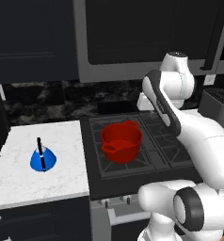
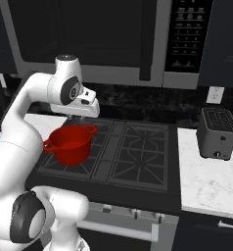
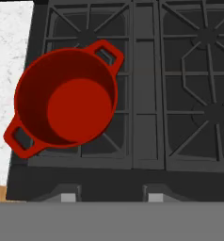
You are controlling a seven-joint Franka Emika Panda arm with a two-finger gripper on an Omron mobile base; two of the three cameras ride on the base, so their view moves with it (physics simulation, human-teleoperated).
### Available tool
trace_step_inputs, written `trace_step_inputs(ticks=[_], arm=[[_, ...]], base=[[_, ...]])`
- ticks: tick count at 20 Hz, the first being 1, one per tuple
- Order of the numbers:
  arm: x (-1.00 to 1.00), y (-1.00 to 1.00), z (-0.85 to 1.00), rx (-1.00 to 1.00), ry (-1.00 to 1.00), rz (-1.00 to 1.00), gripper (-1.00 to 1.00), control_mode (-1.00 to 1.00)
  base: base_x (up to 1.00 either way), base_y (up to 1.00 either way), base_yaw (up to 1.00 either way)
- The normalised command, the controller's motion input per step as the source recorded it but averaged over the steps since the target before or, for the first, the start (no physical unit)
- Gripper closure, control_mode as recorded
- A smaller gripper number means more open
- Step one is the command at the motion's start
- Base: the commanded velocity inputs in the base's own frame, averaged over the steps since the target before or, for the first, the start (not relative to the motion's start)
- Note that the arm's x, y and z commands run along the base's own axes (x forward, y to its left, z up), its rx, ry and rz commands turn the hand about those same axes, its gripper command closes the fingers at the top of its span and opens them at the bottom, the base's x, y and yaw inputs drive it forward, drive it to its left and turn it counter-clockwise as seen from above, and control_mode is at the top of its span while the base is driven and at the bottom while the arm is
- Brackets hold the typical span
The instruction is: Pick the kettle from the counter and place it on a stove burner. Then turn the burner on.
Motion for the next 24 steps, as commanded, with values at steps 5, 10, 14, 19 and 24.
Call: trace_step_inputs(ticks=[5, 10, 14, 19, 24], arm=[[-0.35, 0.16, 0.0, 0.0, -0.01, 0.0, -1.0, -1.0], [-0.81, 0.71, 0.0, 0.0, 0.0, 0.01, -1.0, -1.0], [-0.98, 1.0, 0.0, -0.1, -0.04, 0.15, -1.0, -1.0], [-0.59, 1.0, 0.0, -0.13, -0.01, 0.16, -1.0, -1.0], [-0.15, 1.0, -0.02, -0.13, 0.0, 0.19, -1.0, -1.0]], base=[[0.0, 0.0, 0.0], [0.0, 0.0, 0.0], [0.0, 0.0, 0.0], [0.0, 0.0, 0.0], [0.0, 0.0, 0.0]])
